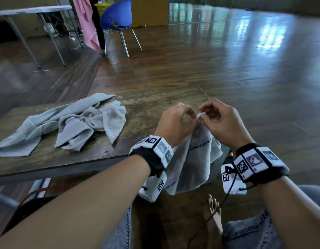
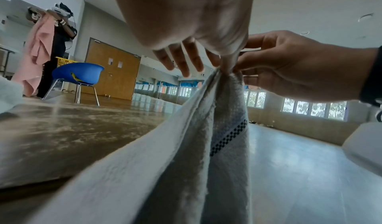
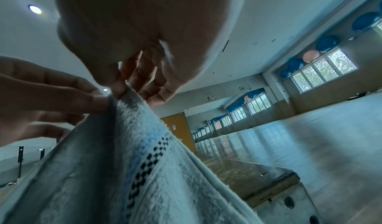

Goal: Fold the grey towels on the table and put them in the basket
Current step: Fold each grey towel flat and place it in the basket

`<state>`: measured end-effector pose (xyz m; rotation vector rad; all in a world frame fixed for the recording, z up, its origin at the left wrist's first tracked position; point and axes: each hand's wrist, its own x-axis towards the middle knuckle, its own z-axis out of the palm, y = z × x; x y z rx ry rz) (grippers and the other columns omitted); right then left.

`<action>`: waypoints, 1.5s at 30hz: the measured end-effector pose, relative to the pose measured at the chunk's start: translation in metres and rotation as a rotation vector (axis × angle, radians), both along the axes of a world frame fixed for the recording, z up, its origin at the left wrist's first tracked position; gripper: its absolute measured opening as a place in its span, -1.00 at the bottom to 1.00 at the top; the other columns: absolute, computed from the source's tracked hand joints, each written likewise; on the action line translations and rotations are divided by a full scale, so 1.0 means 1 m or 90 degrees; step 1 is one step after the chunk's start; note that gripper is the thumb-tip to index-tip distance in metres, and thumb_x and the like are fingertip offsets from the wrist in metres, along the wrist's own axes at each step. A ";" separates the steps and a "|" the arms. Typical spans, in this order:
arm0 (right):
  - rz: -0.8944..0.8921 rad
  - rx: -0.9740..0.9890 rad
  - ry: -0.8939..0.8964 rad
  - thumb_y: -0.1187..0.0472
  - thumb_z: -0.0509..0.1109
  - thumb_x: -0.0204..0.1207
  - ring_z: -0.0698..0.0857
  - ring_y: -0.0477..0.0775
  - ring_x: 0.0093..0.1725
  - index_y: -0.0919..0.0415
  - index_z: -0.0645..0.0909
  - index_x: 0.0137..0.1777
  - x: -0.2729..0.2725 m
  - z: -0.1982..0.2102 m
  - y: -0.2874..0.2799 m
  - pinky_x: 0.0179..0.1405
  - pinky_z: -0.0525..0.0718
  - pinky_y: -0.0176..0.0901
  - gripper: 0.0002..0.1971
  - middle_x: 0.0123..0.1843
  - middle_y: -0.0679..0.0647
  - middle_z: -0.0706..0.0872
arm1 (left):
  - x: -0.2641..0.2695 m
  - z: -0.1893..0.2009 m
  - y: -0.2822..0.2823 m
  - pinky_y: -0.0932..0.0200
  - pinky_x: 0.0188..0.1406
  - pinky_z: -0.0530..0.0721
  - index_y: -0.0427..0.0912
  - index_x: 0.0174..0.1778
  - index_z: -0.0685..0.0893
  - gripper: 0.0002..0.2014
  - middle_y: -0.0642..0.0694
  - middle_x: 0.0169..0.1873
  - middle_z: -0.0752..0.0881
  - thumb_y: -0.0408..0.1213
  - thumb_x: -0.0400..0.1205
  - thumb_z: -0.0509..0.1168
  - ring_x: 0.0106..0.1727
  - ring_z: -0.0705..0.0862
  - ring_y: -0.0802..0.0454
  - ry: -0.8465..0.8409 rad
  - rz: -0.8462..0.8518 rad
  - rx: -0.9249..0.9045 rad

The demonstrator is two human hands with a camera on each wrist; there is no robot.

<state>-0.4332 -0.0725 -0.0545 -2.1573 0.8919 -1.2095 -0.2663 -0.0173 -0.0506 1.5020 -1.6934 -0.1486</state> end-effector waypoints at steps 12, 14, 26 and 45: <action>0.035 -0.011 -0.017 0.37 0.47 0.53 0.78 -0.16 -0.14 0.04 0.69 0.03 -0.003 -0.002 -0.001 -0.12 0.62 -0.53 -0.80 -0.14 -0.17 0.79 | -0.012 -0.016 -0.003 0.01 -0.04 0.67 -0.18 -0.33 0.73 -0.83 0.00 -0.15 0.72 -0.18 0.51 0.50 -0.13 0.70 0.00 -0.034 -0.017 0.056; 0.030 -0.022 -0.022 0.33 0.47 0.53 0.78 -0.13 -0.11 0.02 0.70 0.04 -0.006 0.000 -0.003 -0.08 0.64 -0.49 -0.81 -0.13 -0.13 0.78 | -0.012 -0.018 -0.004 -0.04 -0.09 0.68 -0.18 -0.33 0.71 -0.86 -0.02 -0.20 0.72 -0.22 0.50 0.43 -0.17 0.70 -0.08 -0.049 -0.016 0.091; -0.077 0.014 -0.157 0.36 0.49 0.55 0.76 -0.13 -0.10 0.11 0.67 0.08 -0.030 0.000 -0.010 0.02 0.77 -0.22 -0.82 -0.09 -0.14 0.77 | 0.020 -0.034 0.004 -0.07 -0.19 0.53 -0.16 -0.28 0.41 -0.82 -0.08 -0.29 0.50 -0.29 0.64 0.18 -0.29 0.47 -0.09 -0.124 -0.024 0.121; 0.005 0.039 -0.074 0.29 0.57 0.50 0.82 -0.19 -0.08 -0.01 0.68 0.03 0.002 -0.024 -0.006 -0.05 0.72 -0.43 -0.78 -0.10 -0.23 0.82 | 0.087 -0.052 0.047 -0.02 -0.16 0.57 -0.28 -0.45 0.49 -0.69 -0.02 -0.31 0.51 -0.30 0.58 0.38 -0.28 0.53 -0.06 -0.306 -0.099 0.265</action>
